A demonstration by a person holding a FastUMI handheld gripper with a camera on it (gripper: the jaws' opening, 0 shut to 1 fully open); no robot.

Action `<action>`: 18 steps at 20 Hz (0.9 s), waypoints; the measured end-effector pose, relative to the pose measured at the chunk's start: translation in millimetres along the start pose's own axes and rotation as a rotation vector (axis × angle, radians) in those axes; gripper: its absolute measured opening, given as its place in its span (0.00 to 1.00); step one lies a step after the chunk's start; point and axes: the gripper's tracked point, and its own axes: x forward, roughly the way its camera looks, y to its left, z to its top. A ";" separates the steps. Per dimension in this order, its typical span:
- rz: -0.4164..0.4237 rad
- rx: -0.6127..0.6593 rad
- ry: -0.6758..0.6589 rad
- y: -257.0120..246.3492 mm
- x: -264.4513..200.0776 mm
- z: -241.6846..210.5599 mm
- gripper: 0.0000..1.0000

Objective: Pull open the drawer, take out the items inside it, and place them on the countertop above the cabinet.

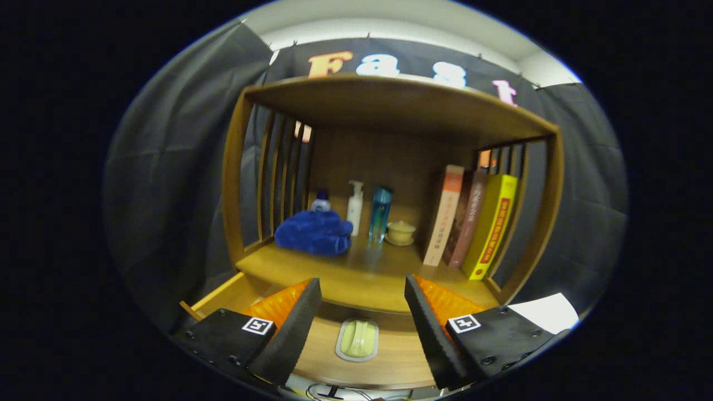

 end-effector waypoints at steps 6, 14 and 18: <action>0.033 -0.005 0.356 12.5 63.1 -125.5 0.98; -0.010 0.151 0.567 2.6 78.8 -203.9 0.85; -0.016 0.146 0.611 0.7 76.9 -223.9 0.65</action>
